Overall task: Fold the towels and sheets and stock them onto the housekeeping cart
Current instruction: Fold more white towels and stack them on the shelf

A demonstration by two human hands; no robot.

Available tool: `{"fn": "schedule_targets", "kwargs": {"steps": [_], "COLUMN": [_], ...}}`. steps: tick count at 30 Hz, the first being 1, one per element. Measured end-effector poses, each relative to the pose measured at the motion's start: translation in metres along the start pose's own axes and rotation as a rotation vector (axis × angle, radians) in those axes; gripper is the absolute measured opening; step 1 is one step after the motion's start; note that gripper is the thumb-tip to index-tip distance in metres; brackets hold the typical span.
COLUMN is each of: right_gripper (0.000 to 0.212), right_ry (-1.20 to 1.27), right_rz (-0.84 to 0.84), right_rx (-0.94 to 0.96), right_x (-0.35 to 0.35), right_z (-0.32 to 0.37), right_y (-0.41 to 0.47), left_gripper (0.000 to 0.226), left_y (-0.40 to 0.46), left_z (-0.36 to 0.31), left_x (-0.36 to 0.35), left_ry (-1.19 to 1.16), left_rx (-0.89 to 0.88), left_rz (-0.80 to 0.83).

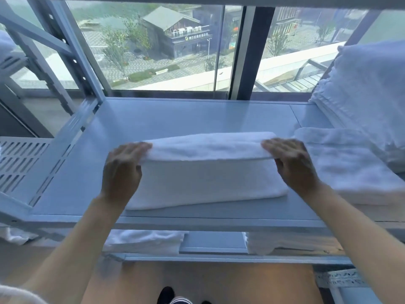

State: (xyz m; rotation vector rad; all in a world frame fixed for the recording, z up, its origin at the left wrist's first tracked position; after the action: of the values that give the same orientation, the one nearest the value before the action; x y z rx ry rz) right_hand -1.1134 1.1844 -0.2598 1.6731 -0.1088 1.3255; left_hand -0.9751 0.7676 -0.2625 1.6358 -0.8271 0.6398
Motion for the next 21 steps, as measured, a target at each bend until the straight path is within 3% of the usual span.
{"fn": "schedule_targets", "kwargs": {"steps": [2,6,12,16,18,21], "right_gripper": [0.046,0.067,0.07,0.057,0.045,0.057], "right_ry": [0.018,0.081,0.084,0.016,0.043,0.171], "right_rz": [0.146,0.381,0.426,0.396,0.341,0.402], "right_rx": [0.016,-0.127,-0.156,-0.159,-0.137,-0.15], "right_x": [-0.02,-0.046,-0.038,-0.031,-0.036,-0.069], "right_z": [0.005,0.001,0.001,0.011,0.031,0.079], "right_y": [-0.047,-0.095,-0.094,-0.097,-0.083,-0.038], "left_gripper": [0.065,0.079,0.094,0.071,0.067,0.063], "left_y": [-0.049,-0.104,-0.101,-0.097,-0.076,-0.035], "left_z": [-0.006,-0.002,0.018,0.022,-0.002,-0.057], "left_x": [-0.02,-0.045,-0.044,-0.039,-0.04,-0.067], "left_ry": [-0.036,-0.063,-0.074,0.024,-0.02,-0.127], "left_rx": [-0.019,0.015,0.051,0.18,0.153,0.042], "left_rz": [0.122,0.311,0.562,0.792,0.774,0.675]}}
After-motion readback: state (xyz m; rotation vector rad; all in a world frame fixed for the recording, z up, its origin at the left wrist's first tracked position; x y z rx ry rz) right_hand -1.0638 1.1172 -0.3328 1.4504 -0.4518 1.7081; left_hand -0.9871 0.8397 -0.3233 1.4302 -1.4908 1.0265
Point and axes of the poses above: each hand's wrist, its own y-axis towards the middle knuckle, its own x-axis out of the back of the hand, z = x × y, the point moved 4 cm from there along y, towards the middle knuckle, and after that the axes turned 1 degree about -z, right-handed, at the moved point
